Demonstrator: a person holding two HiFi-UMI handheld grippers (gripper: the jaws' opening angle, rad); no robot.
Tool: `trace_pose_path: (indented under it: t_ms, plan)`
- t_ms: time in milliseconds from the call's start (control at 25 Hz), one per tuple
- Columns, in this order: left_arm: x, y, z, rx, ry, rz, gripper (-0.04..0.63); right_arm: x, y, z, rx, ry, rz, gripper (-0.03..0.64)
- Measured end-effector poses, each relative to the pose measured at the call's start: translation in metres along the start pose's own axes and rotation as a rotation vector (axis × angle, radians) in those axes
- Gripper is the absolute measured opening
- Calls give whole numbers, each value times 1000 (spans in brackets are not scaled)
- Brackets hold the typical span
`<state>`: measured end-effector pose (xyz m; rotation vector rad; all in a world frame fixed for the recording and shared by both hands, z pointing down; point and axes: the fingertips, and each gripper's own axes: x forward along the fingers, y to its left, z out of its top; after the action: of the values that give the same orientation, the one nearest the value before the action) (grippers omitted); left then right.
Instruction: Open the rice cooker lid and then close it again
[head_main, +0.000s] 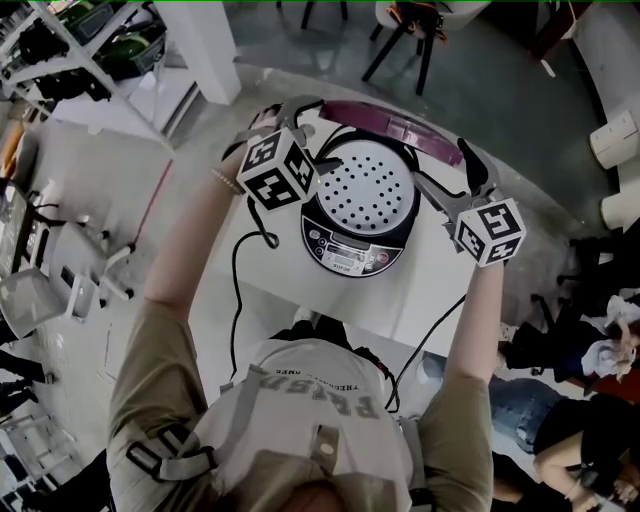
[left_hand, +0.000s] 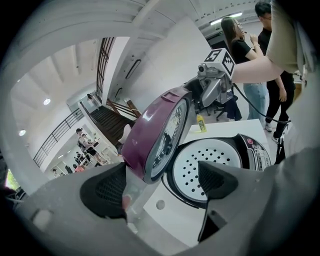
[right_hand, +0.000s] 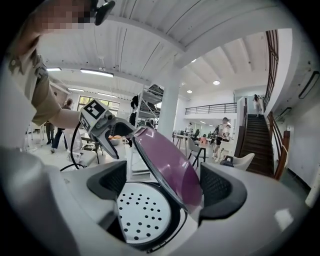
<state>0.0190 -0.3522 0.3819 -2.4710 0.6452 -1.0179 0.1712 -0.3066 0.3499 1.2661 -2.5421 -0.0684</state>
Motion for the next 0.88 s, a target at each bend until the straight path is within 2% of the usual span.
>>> trace_pose_path:
  t_ms: [880]
  plan:
    - [-24,-69,-38,107,100,-102,462,-26,58,-43,-17,96,87,433]
